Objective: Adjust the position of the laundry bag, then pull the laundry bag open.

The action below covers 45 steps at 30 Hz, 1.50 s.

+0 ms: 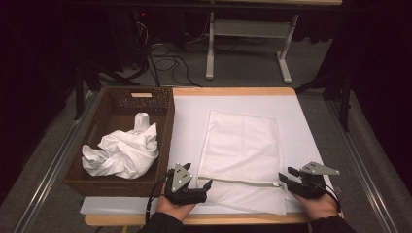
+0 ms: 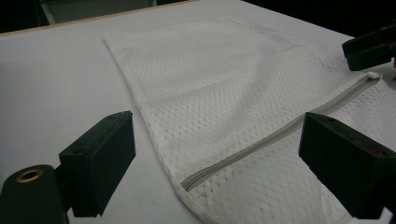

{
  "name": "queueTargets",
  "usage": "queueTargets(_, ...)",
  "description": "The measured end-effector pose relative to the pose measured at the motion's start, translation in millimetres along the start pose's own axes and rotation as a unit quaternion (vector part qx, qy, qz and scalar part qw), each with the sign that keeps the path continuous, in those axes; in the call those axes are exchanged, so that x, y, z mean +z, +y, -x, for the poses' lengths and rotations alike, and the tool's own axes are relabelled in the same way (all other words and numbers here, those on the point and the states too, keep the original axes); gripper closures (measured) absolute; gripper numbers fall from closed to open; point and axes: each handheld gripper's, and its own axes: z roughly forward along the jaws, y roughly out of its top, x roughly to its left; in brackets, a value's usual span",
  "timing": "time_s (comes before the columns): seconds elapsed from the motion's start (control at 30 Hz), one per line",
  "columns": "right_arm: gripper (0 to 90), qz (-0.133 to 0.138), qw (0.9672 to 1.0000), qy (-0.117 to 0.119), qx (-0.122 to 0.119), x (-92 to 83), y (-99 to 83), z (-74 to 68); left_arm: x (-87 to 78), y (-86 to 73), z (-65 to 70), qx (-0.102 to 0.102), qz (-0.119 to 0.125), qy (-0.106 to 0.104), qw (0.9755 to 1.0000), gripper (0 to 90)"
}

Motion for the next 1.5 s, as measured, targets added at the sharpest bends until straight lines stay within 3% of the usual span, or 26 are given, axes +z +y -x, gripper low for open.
queueTargets(0.07, 53.0, -0.006, 1.0, 0.0, 0.003, 5.3, 0.4, 2.6, 1.0, -0.4, 0.3, 0.002, -0.002, 0.001, 1.0, 11.3)
queueTargets(0.13, 54.0, -0.01, 0.9997, 0.006, 0.022, 11.6, 2.7, 6.6, 1.1, -0.7, 0.4, 0.001, -0.003, 0.002, 1.0, 11.3)
queueTargets(0.2, 65.6, -0.027, 0.9996, 0.007, 0.005, 19.6, 3.8, 0.9, 0.4, -0.6, -0.9, 0.002, -0.001, 0.002, 1.0, 11.5)
queueTargets(0.27, 86.9, -0.029, 0.9992, -0.003, -0.026, 19.0, 5.2, -4.8, 0.9, -0.9, -2.0, 0.0, -0.003, 0.002, 1.0, 11.6)
queueTargets(0.3, 89.4, -0.029, 0.9989, -0.008, -0.037, 18.4, 6.0, -5.5, 1.2, -1.1, -2.5, -0.001, -0.005, 0.001, 1.0, 11.6)
queueTargets(0.37, 90.0, -0.023, 0.9984, -0.021, -0.046, 16.6, 8.9, -2.0, 1.0, -1.1, -2.8, -0.003, -0.005, 0.0, 1.0, 11.6)
queueTargets(0.5, 89.6, -0.02, 0.998, -0.052, -0.03, 17.1, 13.4, 21.1, 0.5, -1.1, -1.8, 0.0, -0.004, -0.002, 1.0, 12.1)
queueTargets(0.6, 81.1, -0.012, 0.9987, -0.046, -0.015, 14.9, 11.6, 29.7, 1.2, -1.0, -1.4, -0.001, -0.004, -0.002, 1.0, 12.2)
queueTargets(0.73, 76.4, 0.004, 0.9994, -0.036, 0.0, 2.6, 6.9, 26.2, 0.4, -1.2, -2.6, -0.002, -0.005, -0.002, 1.0, 12.5)
queueTargets(0.83, 75.5, 0.027, 0.9993, -0.026, 0.0, -21.9, -2.1, 19.5, 0.4, -1.1, -2.3, -0.003, -0.002, -0.002, 1.0, 12.8)
queueTargets(0.97, 90.0, 0.039, 0.999, -0.024, 0.004, -35.9, -9.1, 15.4, 1.4, -0.8, -1.0, -0.001, -0.003, -0.004, 1.0, 13.0)
queueTargets(1.23, 90.0, 0.022, 0.9991, -0.025, 0.027, -29.2, -14.3, 19.2, 0.2, -1.3, -0.4, -0.002, -0.003, -0.004, 1.0, 13.3)
queueTargets(1.5, 78.8, 0.021, 0.9988, -0.02, 0.039, -24.3, -14.6, 19.6, 3.1, -1.3, 0.0, -0.004, -0.006, -0.004, 1.0, 13.4)
